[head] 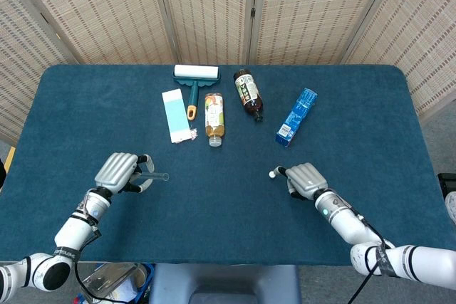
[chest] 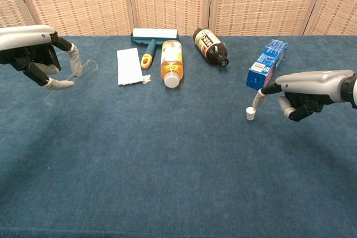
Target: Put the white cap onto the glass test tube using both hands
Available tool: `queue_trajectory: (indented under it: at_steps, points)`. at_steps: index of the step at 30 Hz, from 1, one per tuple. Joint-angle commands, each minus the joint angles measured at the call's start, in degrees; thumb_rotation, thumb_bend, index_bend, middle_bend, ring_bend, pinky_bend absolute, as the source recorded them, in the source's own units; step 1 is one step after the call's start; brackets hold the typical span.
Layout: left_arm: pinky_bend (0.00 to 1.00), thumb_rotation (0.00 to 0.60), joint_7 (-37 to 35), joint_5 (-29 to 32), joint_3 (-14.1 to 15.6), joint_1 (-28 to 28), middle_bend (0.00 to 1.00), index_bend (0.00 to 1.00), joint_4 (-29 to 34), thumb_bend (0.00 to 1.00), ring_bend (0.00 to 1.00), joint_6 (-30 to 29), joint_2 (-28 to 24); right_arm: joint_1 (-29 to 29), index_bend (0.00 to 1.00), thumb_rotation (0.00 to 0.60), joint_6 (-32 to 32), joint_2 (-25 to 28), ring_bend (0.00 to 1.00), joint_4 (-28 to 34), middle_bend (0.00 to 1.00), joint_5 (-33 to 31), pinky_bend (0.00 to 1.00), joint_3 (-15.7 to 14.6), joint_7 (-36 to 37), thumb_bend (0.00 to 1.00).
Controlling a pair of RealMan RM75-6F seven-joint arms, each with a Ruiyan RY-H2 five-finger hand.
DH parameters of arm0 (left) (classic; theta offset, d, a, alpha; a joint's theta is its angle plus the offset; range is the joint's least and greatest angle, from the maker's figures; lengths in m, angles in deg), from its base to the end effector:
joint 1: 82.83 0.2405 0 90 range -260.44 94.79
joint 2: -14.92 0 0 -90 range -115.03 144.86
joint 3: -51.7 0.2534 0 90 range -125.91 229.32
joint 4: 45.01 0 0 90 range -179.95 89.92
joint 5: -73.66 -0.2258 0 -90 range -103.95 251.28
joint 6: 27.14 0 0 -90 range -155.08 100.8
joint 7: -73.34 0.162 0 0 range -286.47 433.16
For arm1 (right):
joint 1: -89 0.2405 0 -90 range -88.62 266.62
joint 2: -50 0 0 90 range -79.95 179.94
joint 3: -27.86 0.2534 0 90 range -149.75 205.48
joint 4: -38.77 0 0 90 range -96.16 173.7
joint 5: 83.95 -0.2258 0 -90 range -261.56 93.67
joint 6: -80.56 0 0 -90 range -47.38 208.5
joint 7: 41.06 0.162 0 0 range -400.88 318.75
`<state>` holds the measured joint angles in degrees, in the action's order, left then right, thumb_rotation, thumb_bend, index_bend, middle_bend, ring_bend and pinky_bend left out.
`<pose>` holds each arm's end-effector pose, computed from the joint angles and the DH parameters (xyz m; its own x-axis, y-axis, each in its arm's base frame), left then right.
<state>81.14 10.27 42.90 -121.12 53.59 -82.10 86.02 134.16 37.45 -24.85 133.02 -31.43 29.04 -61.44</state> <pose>-0.1699 0.3466 0.0403 0.3051 0.3236 0.8957 0.9363 -0.2736 -0.2201 -0.1973 -0.3331 -0.0166 0.5173 -0.5319 0.6704 -0.8557 -0.3328 0.3963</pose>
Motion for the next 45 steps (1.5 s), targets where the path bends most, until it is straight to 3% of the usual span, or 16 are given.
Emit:
queue_trajectory:
  at_steps: [1,6,7,10,12,14,30,40,45]
  points:
    - [1.0,0.6,-0.08,-0.04,0.01,0.12,1.0,0.71,0.03,0.4,1.0,-0.14,-0.06,-0.25,0.21,0.6,-1.09,0.78,1.0,1.26,1.0,0.74,1.0,-0.15,-0.36,1.0]
    - [1.0,0.6,-0.35,-0.07,0.16,0.52,1.0,0.71,-0.1,0.4,1.0,-0.39,-0.46,-1.58,0.21,0.6,-5.15,3.8,1.0,5.14,1.0,2.35,1.0,0.33,-0.43,0.96]
    - [1.0,0.6,-0.37,-0.07,0.18,0.54,1.0,0.71,-0.14,0.4,1.0,-0.36,-0.52,-1.9,0.21,0.6,-5.93,4.45,1.0,5.85,1.0,2.69,1.0,0.43,-0.37,0.88]
    - [1.0,0.6,-0.34,-0.13,0.22,0.55,1.0,0.71,-0.09,0.4,1.0,-0.27,-0.62,-2.82,0.21,0.6,-8.29,5.72,1.0,6.9,0.96,3.97,1.0,0.91,-0.11,0.36]
    - [1.0,0.6,-0.17,-0.24,0.29,0.53,1.0,0.71,0.11,0.4,1.0,-0.24,-0.63,-3.36,0.21,0.6,-9.76,5.64,1.0,6.56,0.94,4.59,1.0,1.23,-0.13,0.09]
    - [1.0,0.6,0.13,-0.28,0.37,0.47,1.0,0.71,0.38,0.4,1.0,-0.19,-0.62,-3.54,0.2,0.6,-10.22,5.49,1.0,6.24,0.94,4.68,1.0,1.36,-0.45,0.0]
    - [1.0,0.6,1.97,0.76,0.48,0.22,1.0,0.72,1.38,0.4,1.0,-0.23,-0.67,-3.51,0.13,0.6,-9.04,3.46,1.0,3.77,0.98,6.1,1.0,2.55,0.91,0.0]
    - [1.0,0.6,2.96,1.02,0.52,-0.1,1.0,0.72,1.8,0.4,1.0,-0.24,-0.52,-2.3,0.32,0.6,-6.73,-0.5,1.0,-1.05,1.0,5.17,1.0,2.86,0.21,0.15]
    - [1.0,0.6,3.19,1.47,0.67,-0.17,1.0,0.72,1.62,0.4,1.0,0.0,-0.4,-1.37,0.35,0.6,-5.14,-2.61,1.0,-3.61,1.0,3.42,1.0,2.87,-0.79,0.19]
